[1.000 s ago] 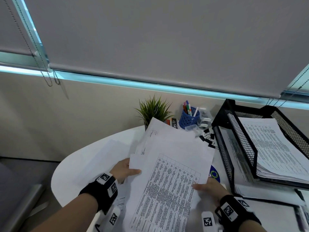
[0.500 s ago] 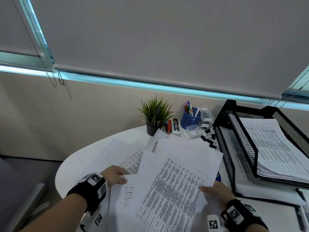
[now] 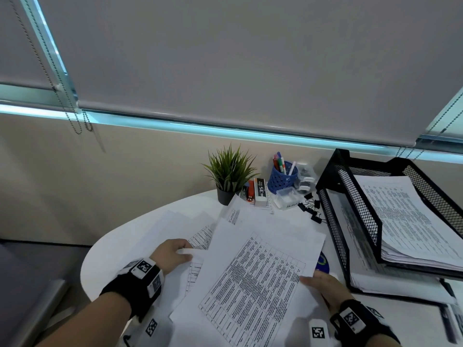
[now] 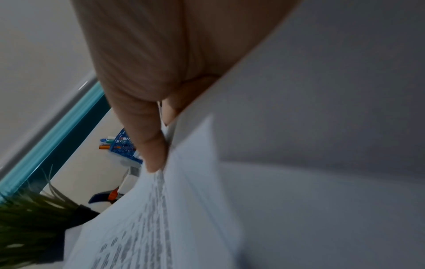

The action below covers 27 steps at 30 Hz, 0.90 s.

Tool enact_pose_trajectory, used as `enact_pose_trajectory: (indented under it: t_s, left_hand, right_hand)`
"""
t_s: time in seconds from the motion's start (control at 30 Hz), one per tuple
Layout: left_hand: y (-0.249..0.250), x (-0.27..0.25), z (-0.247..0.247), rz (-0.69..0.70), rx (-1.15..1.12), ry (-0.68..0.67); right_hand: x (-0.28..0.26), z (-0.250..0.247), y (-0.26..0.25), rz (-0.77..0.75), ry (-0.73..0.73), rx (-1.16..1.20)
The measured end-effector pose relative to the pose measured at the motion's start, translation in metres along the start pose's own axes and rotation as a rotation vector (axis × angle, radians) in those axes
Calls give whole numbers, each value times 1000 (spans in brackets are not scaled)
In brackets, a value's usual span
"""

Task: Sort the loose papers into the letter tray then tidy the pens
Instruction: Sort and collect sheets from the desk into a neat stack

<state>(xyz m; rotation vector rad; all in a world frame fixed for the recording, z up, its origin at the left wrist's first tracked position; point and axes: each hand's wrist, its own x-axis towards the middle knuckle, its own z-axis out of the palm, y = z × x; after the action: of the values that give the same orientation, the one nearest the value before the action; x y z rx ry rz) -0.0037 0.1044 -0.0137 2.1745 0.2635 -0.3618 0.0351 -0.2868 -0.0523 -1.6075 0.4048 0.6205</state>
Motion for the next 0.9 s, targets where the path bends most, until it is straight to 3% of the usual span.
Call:
enact_pose_trajectory:
  t_s: [0.13, 0.43, 0.57, 0.8, 0.9]
  left_hand:
    - [8, 0, -2, 37, -20, 47]
    - [-7, 3, 9, -87, -215, 190]
    - [-5, 1, 10, -11, -413, 139]
    - [-3, 10, 6, 26, -361, 198]
    - [-2, 13, 12, 5, -349, 296]
  right_hand:
    - [8, -5, 9, 24, 75, -19]
    - [11, -11, 11, 49, 151, -34]
    - [0, -4, 2, 90, 104, 7]
    - [22, -13, 19, 133, 218, -51]
    - [11, -4, 7, 170, 268, -39]
